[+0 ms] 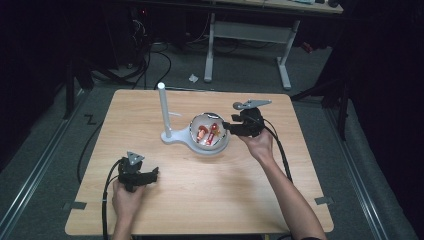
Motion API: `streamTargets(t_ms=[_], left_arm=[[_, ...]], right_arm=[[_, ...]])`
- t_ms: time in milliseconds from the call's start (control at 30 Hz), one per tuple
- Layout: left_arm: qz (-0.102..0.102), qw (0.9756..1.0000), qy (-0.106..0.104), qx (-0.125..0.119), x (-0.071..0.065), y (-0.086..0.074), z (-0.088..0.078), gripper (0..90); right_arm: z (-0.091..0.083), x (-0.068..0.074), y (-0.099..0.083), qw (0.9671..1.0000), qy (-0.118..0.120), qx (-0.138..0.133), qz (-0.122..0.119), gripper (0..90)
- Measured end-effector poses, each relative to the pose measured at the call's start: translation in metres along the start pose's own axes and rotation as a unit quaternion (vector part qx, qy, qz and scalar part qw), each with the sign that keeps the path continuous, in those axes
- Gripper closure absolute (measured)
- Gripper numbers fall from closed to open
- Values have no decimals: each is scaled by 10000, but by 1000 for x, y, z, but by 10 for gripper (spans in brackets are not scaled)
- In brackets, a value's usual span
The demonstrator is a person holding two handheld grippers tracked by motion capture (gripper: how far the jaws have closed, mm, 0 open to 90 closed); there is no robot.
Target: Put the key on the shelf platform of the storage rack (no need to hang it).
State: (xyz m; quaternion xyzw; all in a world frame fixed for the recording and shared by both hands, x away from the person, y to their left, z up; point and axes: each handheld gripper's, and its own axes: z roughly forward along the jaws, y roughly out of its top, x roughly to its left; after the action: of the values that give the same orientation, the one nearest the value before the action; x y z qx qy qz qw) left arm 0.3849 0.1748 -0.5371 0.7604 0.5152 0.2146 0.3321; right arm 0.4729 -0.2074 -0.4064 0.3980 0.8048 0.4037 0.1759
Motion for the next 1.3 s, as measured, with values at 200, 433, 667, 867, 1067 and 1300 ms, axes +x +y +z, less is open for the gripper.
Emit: streamTargets(t_ms=[200, 433, 667, 867, 1067, 1300], left_arm=[[0, 10000, 1, 0, 0, 0, 0, 151], [-12, 10000, 11, -2, 0, 0, 0, 151], [-12, 10000, 11, 0, 0, 0, 0, 151], [-12, 10000, 8, -2, 0, 0, 0, 151], [-12, 10000, 8, -1, 0, 0, 0, 151], [-19, 10000, 9, -7, 0, 0, 0, 151]], right_arm=[[-8, -9, -2, 9999, 11, -70, 146, 476], [-18, -12, -5, 9999, 23, -58, 121, 468], [-26, -15, -8, 9997, 22, -156, 205, 464], [-32, -22, -14, 9993, -30, -208, 310, 465], [-42, -26, -19, 9990, -56, -179, 402, 467], [-51, -29, -23, 9988, -79, -168, 453, 470]])
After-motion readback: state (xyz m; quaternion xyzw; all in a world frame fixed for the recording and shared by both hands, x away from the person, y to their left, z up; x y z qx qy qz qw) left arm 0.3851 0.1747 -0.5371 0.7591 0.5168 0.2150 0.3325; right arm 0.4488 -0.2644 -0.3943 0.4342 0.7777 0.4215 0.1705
